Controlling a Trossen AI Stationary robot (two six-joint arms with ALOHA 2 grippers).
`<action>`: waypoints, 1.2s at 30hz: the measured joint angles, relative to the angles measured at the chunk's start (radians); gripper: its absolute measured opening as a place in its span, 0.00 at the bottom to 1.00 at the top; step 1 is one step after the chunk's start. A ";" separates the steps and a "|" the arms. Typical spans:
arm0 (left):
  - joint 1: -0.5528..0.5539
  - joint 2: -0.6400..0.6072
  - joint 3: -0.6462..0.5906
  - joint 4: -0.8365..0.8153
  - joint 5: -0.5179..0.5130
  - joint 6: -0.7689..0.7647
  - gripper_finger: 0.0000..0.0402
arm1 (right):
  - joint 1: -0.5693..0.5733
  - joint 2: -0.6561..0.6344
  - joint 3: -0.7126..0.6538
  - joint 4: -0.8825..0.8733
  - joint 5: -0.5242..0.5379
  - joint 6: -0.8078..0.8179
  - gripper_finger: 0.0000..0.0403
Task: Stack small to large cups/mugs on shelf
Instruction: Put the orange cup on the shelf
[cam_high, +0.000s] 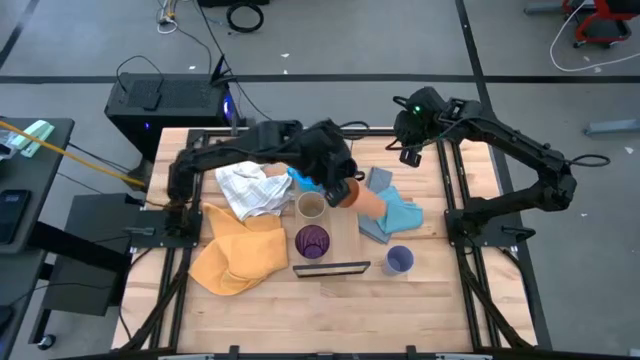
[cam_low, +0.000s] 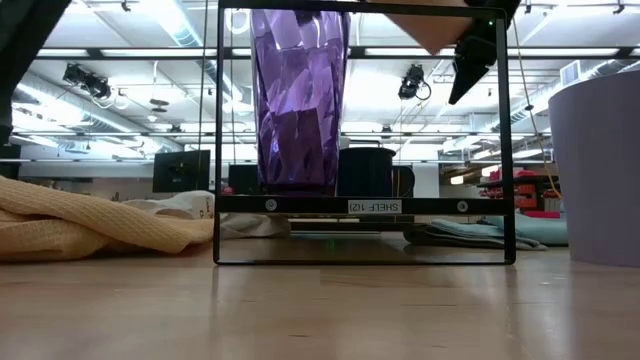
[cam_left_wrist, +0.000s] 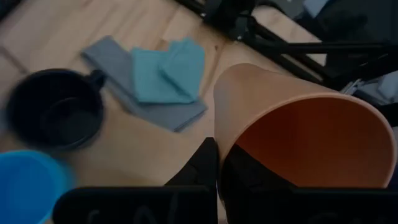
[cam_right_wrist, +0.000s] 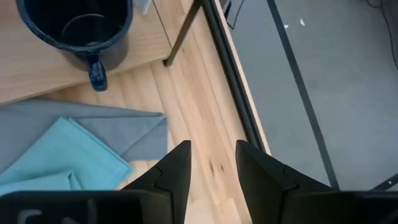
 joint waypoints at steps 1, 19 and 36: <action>0.001 0.012 0.000 0.018 0.008 -0.009 0.02 | -0.005 0.000 0.000 0.000 0.000 -0.003 0.33; 0.077 0.086 0.001 -0.088 -0.056 -0.005 0.02 | -0.084 -0.001 0.000 -0.012 -0.032 0.017 0.33; 0.042 0.133 0.000 -0.143 -0.045 0.075 0.02 | -0.082 -0.002 -0.001 0.020 -0.042 0.063 0.33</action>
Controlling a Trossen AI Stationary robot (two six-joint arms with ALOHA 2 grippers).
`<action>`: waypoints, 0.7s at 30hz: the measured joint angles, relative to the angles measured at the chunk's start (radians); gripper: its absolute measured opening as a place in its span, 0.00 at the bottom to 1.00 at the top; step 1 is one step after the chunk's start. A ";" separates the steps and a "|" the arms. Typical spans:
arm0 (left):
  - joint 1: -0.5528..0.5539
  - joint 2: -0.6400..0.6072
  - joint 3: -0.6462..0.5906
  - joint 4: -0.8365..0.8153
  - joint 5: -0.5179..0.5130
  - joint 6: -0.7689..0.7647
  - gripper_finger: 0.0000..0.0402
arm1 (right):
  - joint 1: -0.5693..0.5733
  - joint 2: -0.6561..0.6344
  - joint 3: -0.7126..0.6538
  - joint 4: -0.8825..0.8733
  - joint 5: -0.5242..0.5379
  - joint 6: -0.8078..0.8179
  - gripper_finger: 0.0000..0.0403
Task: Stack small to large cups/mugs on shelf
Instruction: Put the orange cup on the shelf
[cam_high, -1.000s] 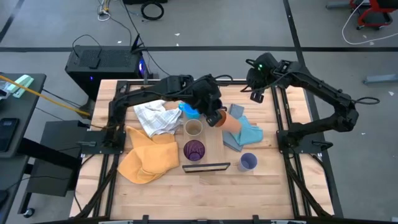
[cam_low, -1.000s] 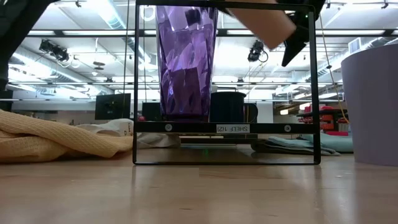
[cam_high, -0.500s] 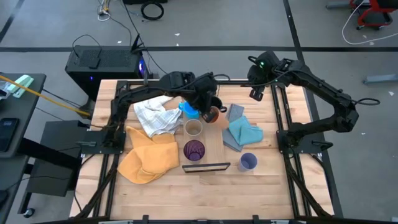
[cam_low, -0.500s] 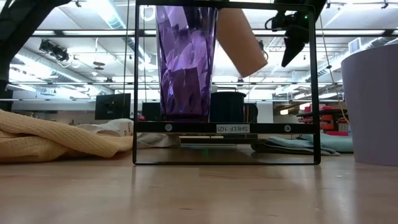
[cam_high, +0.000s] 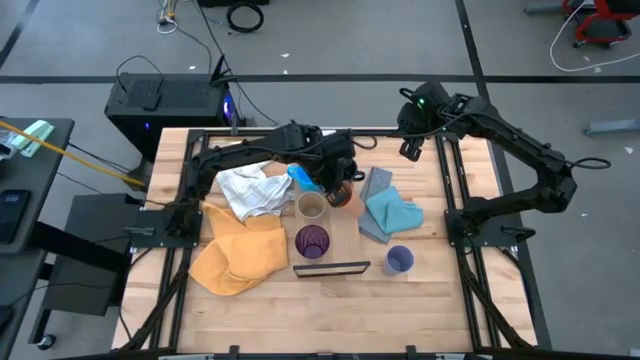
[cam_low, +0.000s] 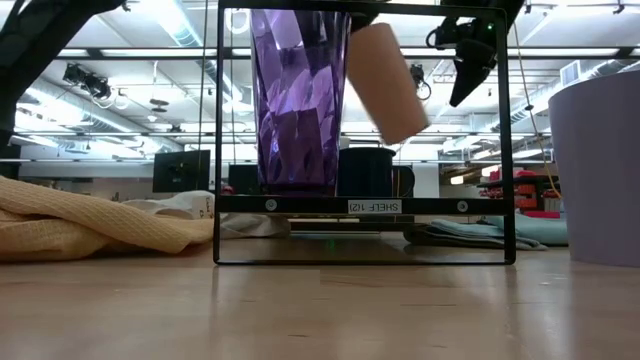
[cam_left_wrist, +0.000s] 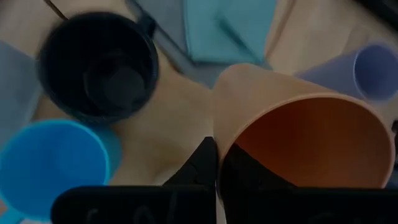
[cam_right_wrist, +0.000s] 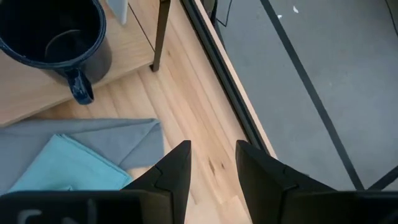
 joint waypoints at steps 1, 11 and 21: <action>-0.001 0.006 0.000 -0.017 0.001 0.013 0.02 | 0.000 0.000 0.000 0.000 0.000 0.001 0.33; 0.002 0.056 0.001 -0.044 -0.031 0.081 0.02 | 0.001 0.000 0.000 0.006 -0.006 0.024 0.33; 0.007 0.077 0.000 -0.038 -0.049 0.105 0.02 | 0.001 0.000 0.000 0.007 -0.007 0.024 0.33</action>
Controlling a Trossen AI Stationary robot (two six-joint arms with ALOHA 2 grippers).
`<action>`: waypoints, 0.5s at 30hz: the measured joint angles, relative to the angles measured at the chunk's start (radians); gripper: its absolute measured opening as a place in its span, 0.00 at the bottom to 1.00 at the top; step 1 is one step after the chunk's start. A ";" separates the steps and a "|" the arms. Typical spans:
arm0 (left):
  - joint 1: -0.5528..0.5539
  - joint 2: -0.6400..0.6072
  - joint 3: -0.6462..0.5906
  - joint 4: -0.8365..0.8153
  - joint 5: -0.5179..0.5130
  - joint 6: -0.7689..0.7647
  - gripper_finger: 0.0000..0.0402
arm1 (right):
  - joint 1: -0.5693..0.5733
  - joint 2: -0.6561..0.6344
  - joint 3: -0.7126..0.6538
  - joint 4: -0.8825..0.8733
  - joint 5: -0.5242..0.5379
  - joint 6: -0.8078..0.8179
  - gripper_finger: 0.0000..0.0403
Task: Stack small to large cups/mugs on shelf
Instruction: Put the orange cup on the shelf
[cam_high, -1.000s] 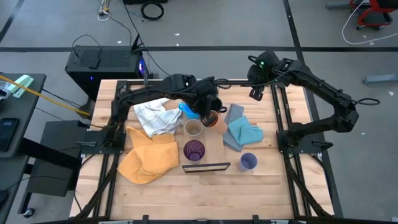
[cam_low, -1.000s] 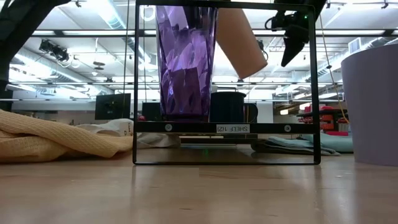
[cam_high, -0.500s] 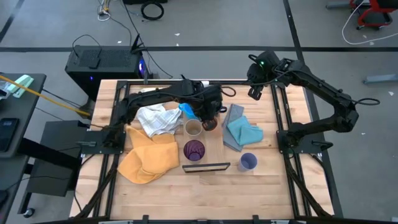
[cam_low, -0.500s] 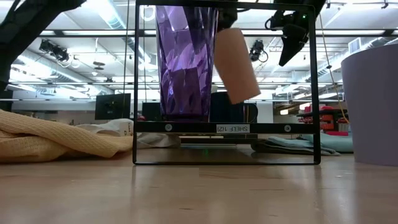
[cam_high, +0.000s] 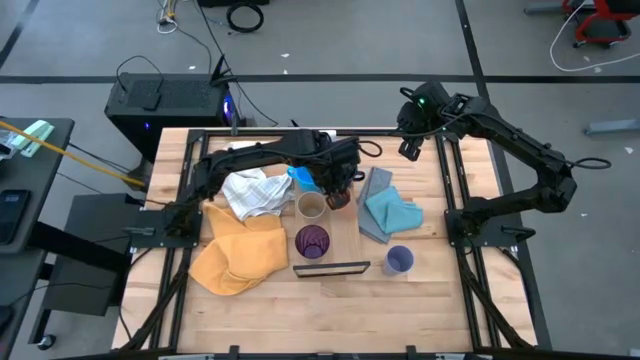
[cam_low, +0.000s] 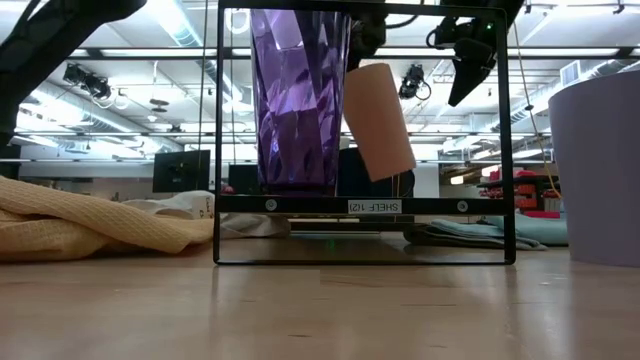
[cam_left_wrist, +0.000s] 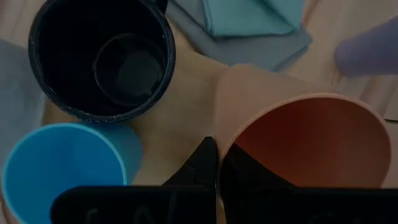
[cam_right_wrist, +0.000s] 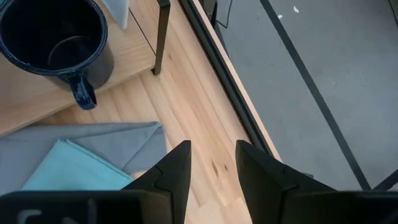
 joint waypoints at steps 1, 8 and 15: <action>0.000 0.003 0.000 0.004 0.000 0.008 0.02 | 0.000 0.000 0.000 0.000 0.000 0.000 0.33; 0.000 0.006 0.000 -0.011 -0.005 0.019 0.02 | 0.000 0.000 0.000 0.002 0.000 0.000 0.33; 0.005 0.016 0.001 -0.016 -0.019 0.034 0.02 | 0.000 0.000 0.000 0.005 0.000 0.000 0.33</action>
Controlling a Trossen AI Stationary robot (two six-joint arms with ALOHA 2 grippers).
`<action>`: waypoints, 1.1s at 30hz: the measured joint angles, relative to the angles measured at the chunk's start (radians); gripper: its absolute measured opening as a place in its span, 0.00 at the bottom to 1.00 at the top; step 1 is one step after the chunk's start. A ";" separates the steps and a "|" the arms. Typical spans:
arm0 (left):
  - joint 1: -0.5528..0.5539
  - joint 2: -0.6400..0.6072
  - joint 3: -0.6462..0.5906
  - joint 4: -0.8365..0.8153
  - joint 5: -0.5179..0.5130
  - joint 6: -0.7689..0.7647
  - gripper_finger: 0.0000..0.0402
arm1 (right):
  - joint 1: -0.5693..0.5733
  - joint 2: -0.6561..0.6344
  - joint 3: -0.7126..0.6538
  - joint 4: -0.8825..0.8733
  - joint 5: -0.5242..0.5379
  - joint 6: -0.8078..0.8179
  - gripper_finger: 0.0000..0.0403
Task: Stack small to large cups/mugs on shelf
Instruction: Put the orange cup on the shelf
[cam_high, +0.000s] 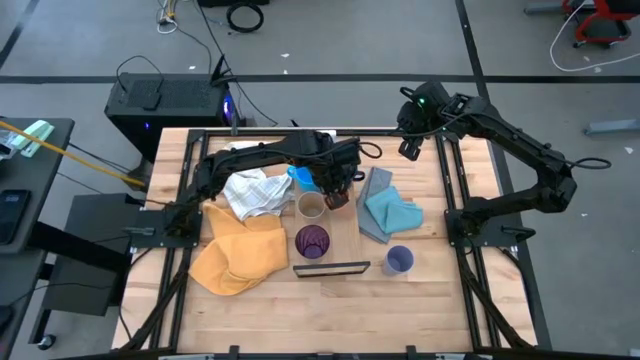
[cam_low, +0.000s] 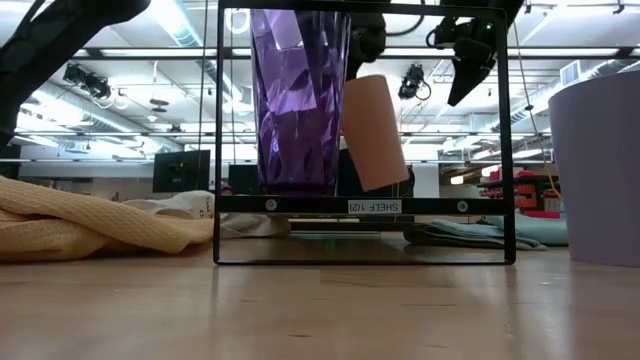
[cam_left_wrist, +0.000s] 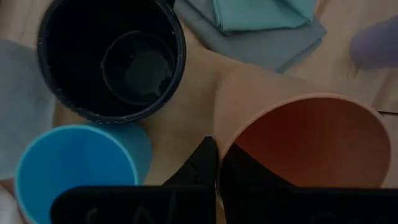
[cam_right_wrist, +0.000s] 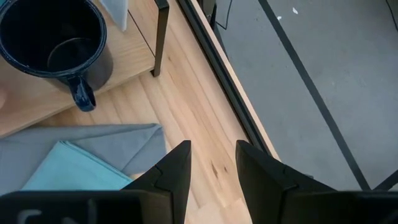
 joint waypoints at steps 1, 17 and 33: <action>0.000 0.003 -0.001 -0.008 0.000 0.001 0.02 | 0.000 0.000 0.000 0.000 0.000 0.000 0.33; 0.000 0.012 -0.001 -0.014 0.001 0.009 0.02 | 0.000 0.000 0.000 0.001 0.000 -0.004 0.33; 0.000 0.012 -0.001 -0.020 0.006 0.107 0.02 | 0.000 0.000 0.000 0.001 0.000 -0.008 0.33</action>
